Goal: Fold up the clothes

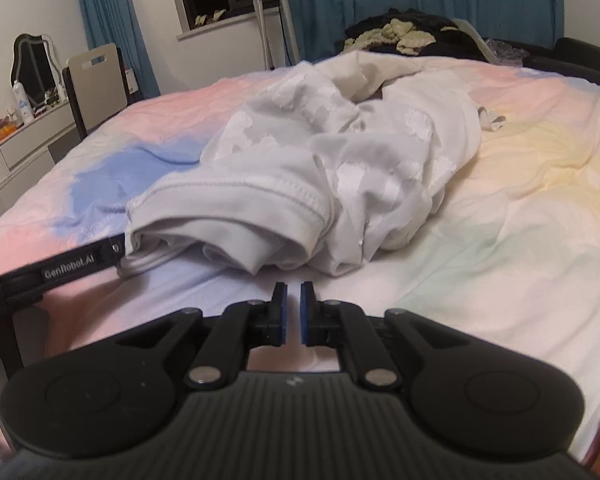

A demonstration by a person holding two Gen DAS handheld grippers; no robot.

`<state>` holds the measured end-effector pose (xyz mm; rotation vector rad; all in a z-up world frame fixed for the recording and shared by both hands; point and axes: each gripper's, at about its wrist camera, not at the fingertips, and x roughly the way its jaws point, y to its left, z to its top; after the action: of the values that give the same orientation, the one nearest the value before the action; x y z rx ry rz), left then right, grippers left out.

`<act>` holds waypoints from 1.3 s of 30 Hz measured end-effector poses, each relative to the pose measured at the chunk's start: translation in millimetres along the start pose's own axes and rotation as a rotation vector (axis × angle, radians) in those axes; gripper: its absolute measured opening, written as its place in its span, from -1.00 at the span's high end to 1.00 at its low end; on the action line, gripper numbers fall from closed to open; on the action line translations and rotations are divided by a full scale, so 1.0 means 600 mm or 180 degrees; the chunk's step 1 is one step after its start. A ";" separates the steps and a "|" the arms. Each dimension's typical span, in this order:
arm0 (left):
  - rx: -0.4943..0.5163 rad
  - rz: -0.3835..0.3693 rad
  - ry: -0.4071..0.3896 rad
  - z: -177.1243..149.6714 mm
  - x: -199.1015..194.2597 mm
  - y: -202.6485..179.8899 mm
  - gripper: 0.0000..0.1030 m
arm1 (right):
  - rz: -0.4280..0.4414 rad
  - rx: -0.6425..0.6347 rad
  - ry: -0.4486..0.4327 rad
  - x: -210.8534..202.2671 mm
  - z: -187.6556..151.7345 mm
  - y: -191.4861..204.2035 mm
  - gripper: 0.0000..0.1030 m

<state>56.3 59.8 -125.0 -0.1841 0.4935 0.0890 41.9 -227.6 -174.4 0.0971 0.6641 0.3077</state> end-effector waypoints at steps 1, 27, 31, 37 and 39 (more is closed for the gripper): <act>-0.0001 -0.0004 0.0005 0.001 0.001 0.000 -1.00 | -0.0017 -0.0043 0.0022 0.003 0.000 0.003 0.86; -0.0005 0.0010 0.0019 0.001 0.002 0.003 -1.00 | 0.0072 0.0059 -0.0126 -0.027 0.002 -0.004 0.80; -0.0005 0.0010 0.0018 -0.002 0.002 0.001 -1.00 | 0.0039 0.0171 -0.0166 -0.031 0.004 -0.017 0.80; -0.0008 0.0004 0.0018 0.001 0.001 0.005 -1.00 | 0.0001 0.0307 -0.0215 -0.028 0.008 -0.031 0.80; -0.0008 0.0005 0.0017 0.001 0.001 0.003 -1.00 | -0.0007 0.0327 -0.0222 -0.029 0.007 -0.033 0.80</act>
<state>57.1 61.9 -125.2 -0.1865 0.4989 0.0906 36.6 -251.7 -164.3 0.2045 0.6108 0.2668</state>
